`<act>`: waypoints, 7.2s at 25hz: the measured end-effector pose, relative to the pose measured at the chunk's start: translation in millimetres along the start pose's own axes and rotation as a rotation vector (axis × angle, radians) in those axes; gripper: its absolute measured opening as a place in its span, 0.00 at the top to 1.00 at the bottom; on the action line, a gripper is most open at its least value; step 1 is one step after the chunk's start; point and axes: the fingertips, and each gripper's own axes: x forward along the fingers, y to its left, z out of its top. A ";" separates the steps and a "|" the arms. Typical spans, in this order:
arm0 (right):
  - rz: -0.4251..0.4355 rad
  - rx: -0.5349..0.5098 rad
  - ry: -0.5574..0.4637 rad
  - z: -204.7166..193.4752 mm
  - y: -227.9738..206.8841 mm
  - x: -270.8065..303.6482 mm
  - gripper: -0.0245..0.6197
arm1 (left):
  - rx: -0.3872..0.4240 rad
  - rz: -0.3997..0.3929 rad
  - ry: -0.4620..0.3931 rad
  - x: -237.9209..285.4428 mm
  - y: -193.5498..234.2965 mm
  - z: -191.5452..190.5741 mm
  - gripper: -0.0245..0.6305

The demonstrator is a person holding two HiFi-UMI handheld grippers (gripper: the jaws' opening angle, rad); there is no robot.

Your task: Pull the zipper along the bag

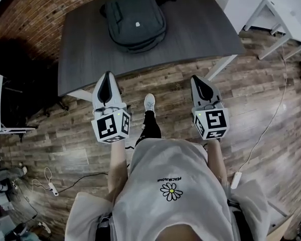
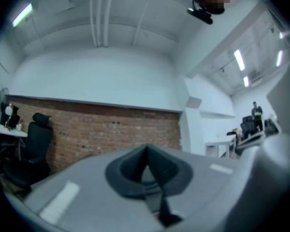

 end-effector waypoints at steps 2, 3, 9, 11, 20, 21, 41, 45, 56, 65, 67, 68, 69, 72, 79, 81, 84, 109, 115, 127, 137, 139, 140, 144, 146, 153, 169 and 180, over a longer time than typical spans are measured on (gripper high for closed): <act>-0.006 0.020 0.009 0.1 -5.0 21.2 0.96 | -0.002 -0.006 0.006 20.2 8.4 -4.8 0.96; -0.007 0.021 0.016 1.9 -7.1 33.7 0.96 | -0.005 -0.010 0.012 32.4 12.9 -7.4 0.96; 0.016 -0.007 0.013 37.0 -11.5 118.9 0.96 | -0.004 -0.041 0.035 113.1 44.2 -12.6 0.96; 0.020 -0.012 0.005 49.0 -12.6 150.8 0.96 | 0.001 -0.055 0.036 140.0 54.8 -15.7 0.96; 0.053 -0.046 0.023 70.4 -13.5 278.1 0.96 | -0.023 -0.097 0.035 238.8 108.8 -40.2 0.96; 0.059 -0.046 0.024 71.0 -11.5 289.8 0.96 | -0.024 -0.092 0.039 247.5 116.0 -44.0 0.96; 0.206 -0.041 0.031 70.8 -12.7 393.9 0.96 | 0.041 0.067 0.103 298.5 155.2 -66.9 0.96; 0.226 -0.039 0.035 68.1 -14.4 397.9 0.96 | 0.027 0.085 0.098 304.2 156.2 -67.2 0.96; 0.374 -0.141 0.216 26.1 -0.8 468.1 0.96 | 0.046 -0.022 0.218 331.5 167.5 -117.9 0.89; 0.385 -0.200 0.390 -13.2 3.7 495.5 0.96 | 0.108 -0.152 0.393 365.4 202.0 -195.2 0.91; 0.384 -0.210 0.406 -15.7 4.7 498.0 0.96 | 0.108 -0.176 0.417 370.9 206.3 -211.0 0.91; 0.384 -0.212 0.407 -16.9 5.5 498.8 0.96 | 0.115 -0.191 0.429 373.6 207.6 -218.1 0.91; 0.384 -0.211 0.408 -18.3 6.2 499.2 0.96 | 0.125 -0.208 0.446 376.3 208.3 -224.9 0.91; 0.387 -0.201 0.415 -22.2 5.9 499.1 0.96 | 0.157 -0.272 0.520 382.9 207.1 -246.2 0.88; 0.389 -0.204 0.412 -23.5 4.9 499.7 0.96 | 0.279 -0.559 0.614 388.3 177.9 -272.6 0.81; 0.380 -0.220 0.401 -24.0 5.5 499.4 0.96 | 0.303 -0.629 0.621 389.8 168.4 -276.1 0.83; 0.389 -0.208 0.416 -24.0 7.4 499.2 0.96 | 0.322 -0.716 0.618 391.0 161.4 -276.2 0.83; 0.450 -0.170 0.470 -29.3 9.3 503.0 0.96 | 0.344 -1.240 0.738 387.1 146.1 -288.6 0.79; 0.460 -0.169 0.477 -30.2 8.8 504.2 0.96 | 0.380 -1.308 0.774 389.2 145.3 -287.4 0.79; 0.470 -0.167 0.487 -31.2 8.9 504.1 0.96 | 0.255 -1.286 0.757 378.3 150.6 -280.6 0.90; 0.463 -0.180 0.475 -31.2 8.9 503.1 0.96 | 0.129 -1.210 0.727 374.6 147.7 -280.2 0.93; 0.463 -0.180 0.472 -31.3 9.9 504.0 0.96 | 0.120 -1.194 0.726 376.3 146.1 -282.2 0.92; 0.463 -0.181 0.471 -31.4 10.1 504.3 0.96 | 0.124 -1.185 0.724 377.2 146.5 -282.5 0.92; 0.459 -0.188 0.466 -31.3 10.2 502.8 0.96 | 0.213 -1.139 0.694 378.6 146.8 -282.3 0.87; 0.457 -0.190 0.464 -31.1 10.3 503.1 0.96 | 0.256 -1.112 0.678 378.9 147.6 -282.1 0.87; 0.452 -0.197 0.455 -30.9 9.2 503.2 0.96 | 0.376 -1.007 0.589 379.9 146.5 -280.4 0.84; 0.440 -0.213 0.443 -30.9 9.4 504.6 0.96 | 0.322 -0.815 0.527 390.6 150.1 -288.2 0.95; 0.433 -0.217 0.444 -32.1 10.0 504.4 0.96 | 0.521 -0.923 0.577 391.2 145.6 -290.8 0.96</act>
